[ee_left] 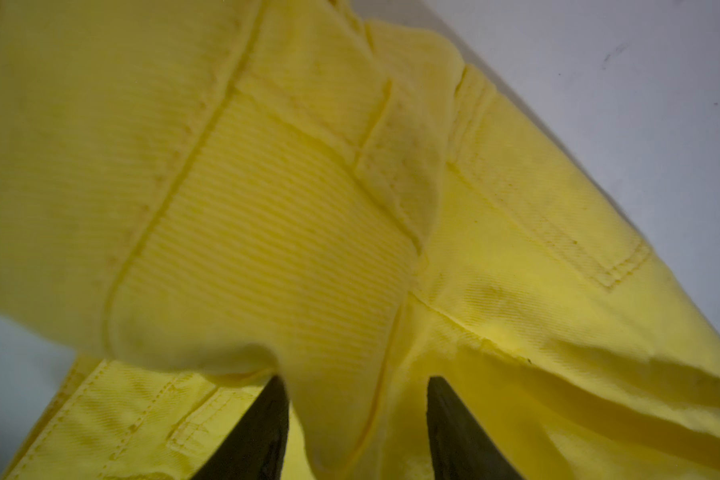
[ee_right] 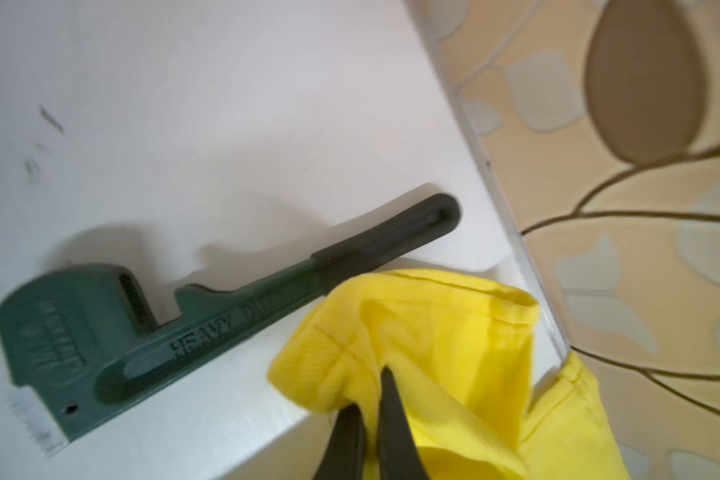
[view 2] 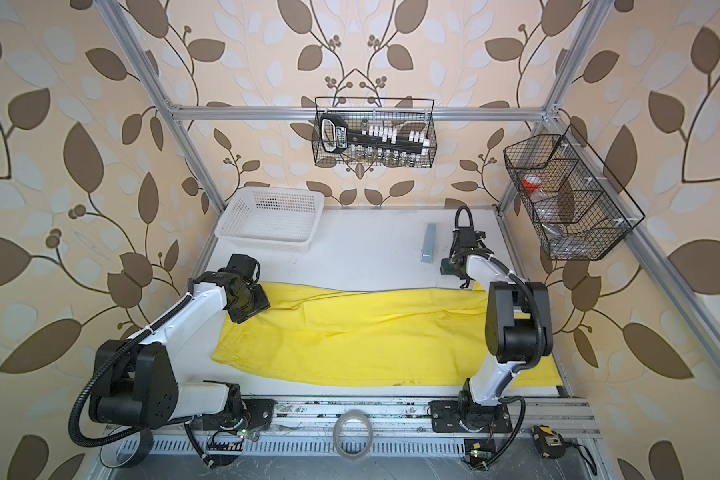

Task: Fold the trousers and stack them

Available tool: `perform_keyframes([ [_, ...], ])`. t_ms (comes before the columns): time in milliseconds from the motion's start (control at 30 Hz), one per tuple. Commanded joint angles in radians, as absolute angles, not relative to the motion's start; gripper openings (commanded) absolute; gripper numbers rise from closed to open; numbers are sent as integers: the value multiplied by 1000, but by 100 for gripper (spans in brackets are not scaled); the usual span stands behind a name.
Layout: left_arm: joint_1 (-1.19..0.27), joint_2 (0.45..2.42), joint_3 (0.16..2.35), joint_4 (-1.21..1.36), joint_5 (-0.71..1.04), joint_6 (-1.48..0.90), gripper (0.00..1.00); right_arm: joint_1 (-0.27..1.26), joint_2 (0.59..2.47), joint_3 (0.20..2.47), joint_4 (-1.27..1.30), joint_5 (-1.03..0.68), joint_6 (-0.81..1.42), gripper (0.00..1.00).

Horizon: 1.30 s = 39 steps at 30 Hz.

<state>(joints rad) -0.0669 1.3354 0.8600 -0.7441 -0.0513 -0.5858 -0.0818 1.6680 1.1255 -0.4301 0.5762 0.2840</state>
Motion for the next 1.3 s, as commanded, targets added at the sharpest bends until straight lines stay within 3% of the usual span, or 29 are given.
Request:
perform_keyframes([
  [0, -77, 1339, 848, -740, -60, -589, 37, -167, 1542, 1094, -458, 549, 332, 0],
  [200, -77, 1353, 866, -748, -66, -586, 1, -387, 1348, 1002, -420, 247, 452, 0],
  [300, -77, 1337, 887, -763, -89, -584, 0, -469, 1306, 956, -374, 144, 539, 0],
  [633, -77, 1294, 897, -800, -71, -571, 0, -494, 1356, 928, -323, 136, 569, 0],
  [767, -77, 1249, 882, -837, -66, -565, 14, -494, 1239, 890, -333, 172, 590, 0],
  [933, -81, 1168, 812, -874, -20, -579, 21, -496, 1037, 838, -399, 322, 696, 0],
  [1033, -83, 1144, 801, -905, -14, -583, 31, -495, 943, 791, -411, 368, 765, 0],
  [1133, -83, 1117, 858, -938, -35, -576, 46, -495, 863, 728, -438, 406, 826, 0],
  [1200, -82, 1120, 914, -958, -55, -568, 62, -497, 807, 674, -439, 395, 851, 0],
  [1267, -81, 1137, 959, -965, -67, -566, 64, -497, 770, 642, -460, 399, 865, 0],
])
